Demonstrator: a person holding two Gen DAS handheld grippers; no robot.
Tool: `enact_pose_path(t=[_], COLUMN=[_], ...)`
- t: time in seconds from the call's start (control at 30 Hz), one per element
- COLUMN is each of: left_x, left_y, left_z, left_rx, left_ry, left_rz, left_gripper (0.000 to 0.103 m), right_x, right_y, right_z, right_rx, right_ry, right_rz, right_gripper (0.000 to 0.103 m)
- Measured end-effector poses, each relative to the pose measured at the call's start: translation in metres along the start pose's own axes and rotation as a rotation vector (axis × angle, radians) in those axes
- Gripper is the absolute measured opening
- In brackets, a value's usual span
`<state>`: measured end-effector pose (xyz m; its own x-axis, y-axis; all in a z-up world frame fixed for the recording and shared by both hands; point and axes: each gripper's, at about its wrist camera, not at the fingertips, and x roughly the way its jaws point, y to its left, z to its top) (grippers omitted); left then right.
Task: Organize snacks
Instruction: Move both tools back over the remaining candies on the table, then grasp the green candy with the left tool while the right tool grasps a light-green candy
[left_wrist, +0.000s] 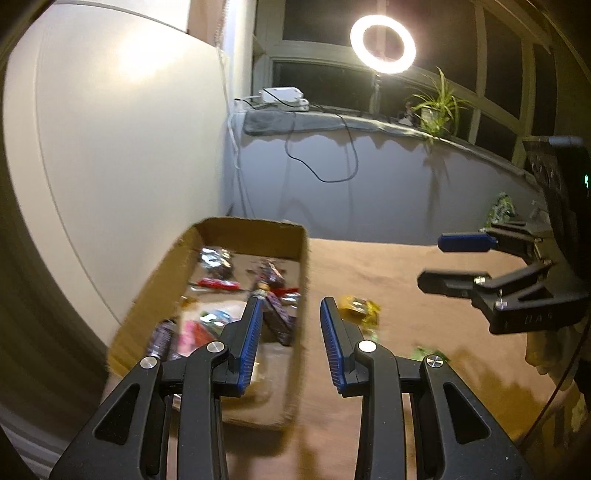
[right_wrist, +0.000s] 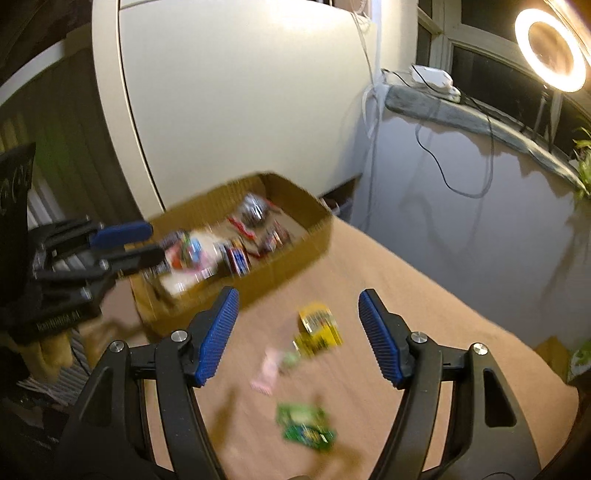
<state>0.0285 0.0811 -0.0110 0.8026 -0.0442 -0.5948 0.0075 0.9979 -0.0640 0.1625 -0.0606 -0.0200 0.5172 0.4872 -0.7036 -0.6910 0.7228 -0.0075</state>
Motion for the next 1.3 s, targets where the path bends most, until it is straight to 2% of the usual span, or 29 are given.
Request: enact_pose_path(t=[0.27, 0.43, 0.63, 0.7, 0.87, 1.17, 1.3], left_x=[0.014, 0.032, 0.053, 0.061, 0.08, 0.107, 0.111], left_y=[-0.035, -0.055, -0.071, -0.074, -0.08, -0.086, -0.086], left_z=[-0.014, -0.022, -0.025, -0.027, -0.029, -0.03, -0.029], left_rx=[0.025, 0.054, 0.068, 0.071, 0.079, 0.097, 0.093], left_ry=[0.059, 0.106, 0.149, 0.166, 0.204, 0.25, 0.254], left_rz=[-0.073, -0.097, -0.116, -0.122, -0.127, -0.121, -0.12], left_gripper=[0.031, 0.031, 0.031, 0.027, 0.026, 0.026, 0.025], right_x=[0.003, 0.011, 0.024, 0.032, 0.046, 0.055, 0.056], right_y=[-0.029, -0.032, -0.016, -0.011, -0.009, -0.013, -0.014], right_z=[-0.058, -0.077, -0.087, -0.09, -0.094, -0.097, -0.094], right_rx=[0.038, 0.042, -0.011, -0.03, -0.025, 0.001, 0.008], right_ry=[0.102, 0.137, 0.162, 0.173, 0.198, 0.207, 0.193], right_rz=[-0.003, 0.029, 0.094, 0.106, 0.125, 0.11, 0.132], right_gripper=[0.07, 0.068, 0.063, 0.062, 0.053, 0.052, 0.052])
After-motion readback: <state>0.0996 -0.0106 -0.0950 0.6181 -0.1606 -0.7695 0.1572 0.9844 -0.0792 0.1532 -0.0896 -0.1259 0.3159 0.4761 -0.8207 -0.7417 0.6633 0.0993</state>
